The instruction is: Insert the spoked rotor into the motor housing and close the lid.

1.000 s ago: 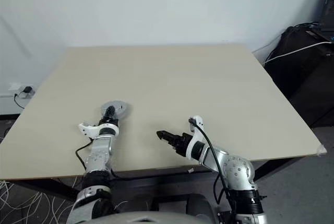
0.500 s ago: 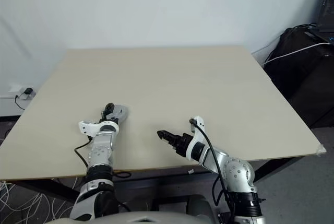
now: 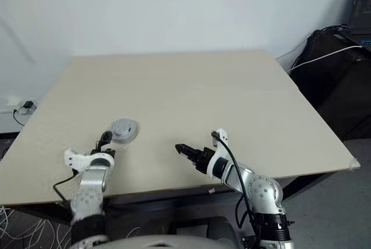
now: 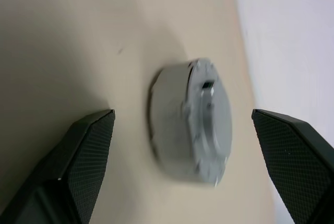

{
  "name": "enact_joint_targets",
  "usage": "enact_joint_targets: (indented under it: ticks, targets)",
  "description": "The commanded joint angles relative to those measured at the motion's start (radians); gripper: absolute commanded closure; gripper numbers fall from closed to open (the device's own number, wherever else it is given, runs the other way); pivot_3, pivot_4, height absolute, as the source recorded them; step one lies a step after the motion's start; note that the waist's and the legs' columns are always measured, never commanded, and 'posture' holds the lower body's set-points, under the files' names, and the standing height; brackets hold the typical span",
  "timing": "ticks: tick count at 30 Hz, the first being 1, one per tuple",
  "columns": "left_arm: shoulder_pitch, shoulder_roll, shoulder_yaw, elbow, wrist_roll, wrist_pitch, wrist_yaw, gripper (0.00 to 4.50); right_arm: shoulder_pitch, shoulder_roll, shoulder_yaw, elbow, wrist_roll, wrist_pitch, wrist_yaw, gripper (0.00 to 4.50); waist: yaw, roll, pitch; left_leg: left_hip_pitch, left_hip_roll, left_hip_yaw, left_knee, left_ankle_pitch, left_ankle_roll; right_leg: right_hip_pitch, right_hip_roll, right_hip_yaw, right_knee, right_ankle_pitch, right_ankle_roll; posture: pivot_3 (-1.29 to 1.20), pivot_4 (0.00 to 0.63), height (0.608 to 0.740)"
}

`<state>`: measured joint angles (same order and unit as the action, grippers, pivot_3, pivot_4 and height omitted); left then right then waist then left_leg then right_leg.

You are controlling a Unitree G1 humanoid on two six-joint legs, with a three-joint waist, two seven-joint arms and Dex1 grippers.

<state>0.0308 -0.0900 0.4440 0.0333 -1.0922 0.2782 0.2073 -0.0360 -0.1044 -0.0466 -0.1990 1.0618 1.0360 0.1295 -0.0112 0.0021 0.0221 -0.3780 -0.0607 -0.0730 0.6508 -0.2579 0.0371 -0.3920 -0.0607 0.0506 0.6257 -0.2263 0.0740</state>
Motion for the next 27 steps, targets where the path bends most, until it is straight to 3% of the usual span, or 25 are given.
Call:
enact_joint_targets:
  ticks: [1,5,9,16,21,27]
  targets:
    - [0.115,-0.169,-0.088,-0.097,-0.039,0.067,0.052,0.03,-0.027,0.006,-0.002,-0.024,0.006,0.003,0.018,0.0,0.0,0.002,-0.002,0.0,0.0,0.0,0.0,0.0,-0.001,0.0,0.0,0.0,0.0,0.0,0.0,0.0,0.0,0.74]
    - [0.203,-0.086,-0.214,-0.243,0.011,0.112,-0.037,0.03,-0.028,-0.011,0.015,-0.046,-0.041,-0.037,0.043,0.0,0.001,0.004,-0.003,0.0,0.0,0.0,0.001,-0.001,-0.001,0.001,0.0,0.0,0.0,-0.003,0.005,0.0,0.0,0.74]
    - [0.252,0.068,-0.398,-0.348,0.277,0.045,-0.182,0.03,0.007,-0.088,0.17,-0.106,-0.329,-0.298,0.155,0.0,0.001,0.003,-0.003,0.0,-0.001,0.001,0.001,-0.002,-0.003,0.001,-0.001,0.0,-0.001,-0.003,0.005,0.0,0.0,0.74]
    - [0.271,0.232,-0.565,-0.281,0.758,-0.218,-0.312,0.03,0.103,-0.109,0.25,-0.071,-0.621,-0.673,0.244,0.0,-0.007,0.006,-0.002,0.0,0.002,0.003,-0.003,-0.001,-0.007,-0.002,0.002,0.001,0.0,-0.004,0.004,0.0,0.0,0.74]
    - [0.28,0.279,-0.629,-0.191,0.97,-0.428,-0.359,0.03,0.176,-0.155,0.285,-0.032,-0.787,-0.852,0.262,0.0,0.005,0.006,-0.002,0.0,0.001,0.003,-0.003,-0.002,-0.006,-0.001,0.0,0.0,0.0,-0.004,0.005,0.0,0.0,0.74]
    - [0.295,0.256,-0.631,-0.157,1.019,-0.5,-0.373,0.03,0.246,-0.134,0.266,-0.02,-0.861,-0.953,0.229,0.0,0.008,0.006,-0.001,0.0,0.002,0.002,-0.002,-0.002,-0.006,-0.002,-0.001,0.0,0.001,-0.005,0.006,0.0,0.0,0.74]
